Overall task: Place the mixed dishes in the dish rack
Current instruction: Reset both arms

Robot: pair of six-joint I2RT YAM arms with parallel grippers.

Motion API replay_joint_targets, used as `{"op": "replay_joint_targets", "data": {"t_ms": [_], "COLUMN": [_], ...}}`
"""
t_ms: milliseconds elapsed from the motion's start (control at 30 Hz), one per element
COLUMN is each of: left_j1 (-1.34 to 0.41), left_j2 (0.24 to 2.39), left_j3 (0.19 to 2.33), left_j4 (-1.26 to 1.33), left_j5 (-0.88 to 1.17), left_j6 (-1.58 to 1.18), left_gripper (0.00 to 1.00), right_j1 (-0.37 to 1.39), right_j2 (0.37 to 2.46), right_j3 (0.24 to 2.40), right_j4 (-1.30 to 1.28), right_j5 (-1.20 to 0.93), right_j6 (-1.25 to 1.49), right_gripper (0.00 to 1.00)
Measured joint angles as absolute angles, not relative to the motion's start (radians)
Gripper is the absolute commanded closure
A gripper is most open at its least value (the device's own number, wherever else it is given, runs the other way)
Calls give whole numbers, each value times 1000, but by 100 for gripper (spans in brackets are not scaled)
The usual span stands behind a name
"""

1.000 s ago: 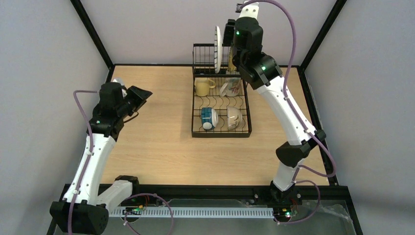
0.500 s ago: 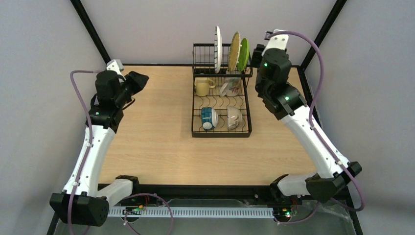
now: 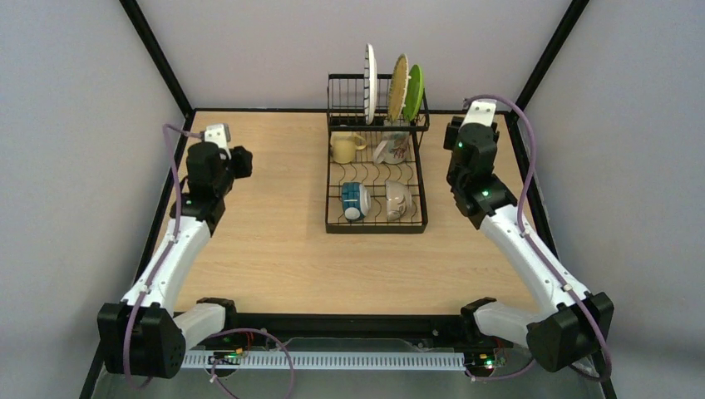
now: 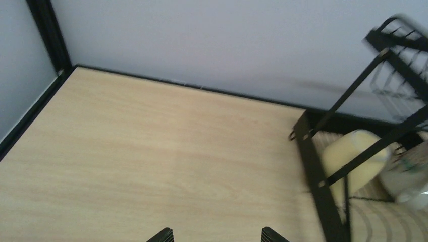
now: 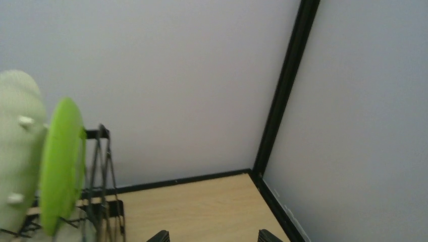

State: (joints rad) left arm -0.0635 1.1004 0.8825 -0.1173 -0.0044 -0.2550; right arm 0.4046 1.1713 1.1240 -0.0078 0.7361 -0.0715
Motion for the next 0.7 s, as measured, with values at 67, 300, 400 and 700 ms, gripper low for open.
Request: {"op": "replay_joint_targets", "data": {"t_ms": [67,300,400,700], "left_j1": [-64,-64,-64,-64], "left_j2": [1106,1114,1115,1146], "left_j3": [823,651,608,586], "left_j4": [-73,110,172,265], "left_j5": [-36,-148,-197,-241], "left_j6": [-233,-212,-213,-195], "left_gripper": [1,1,1,1], "right_j1": [374,279,275,275], "right_j2": [1161,1128,1134,1175], "right_j3": [1076,991,989,984], "right_j4": [11,66,73,93], "right_j5": [712,646,640,623], "right_j6": [-67,-38,-25,60], "right_gripper": [0,0,0,0]}}
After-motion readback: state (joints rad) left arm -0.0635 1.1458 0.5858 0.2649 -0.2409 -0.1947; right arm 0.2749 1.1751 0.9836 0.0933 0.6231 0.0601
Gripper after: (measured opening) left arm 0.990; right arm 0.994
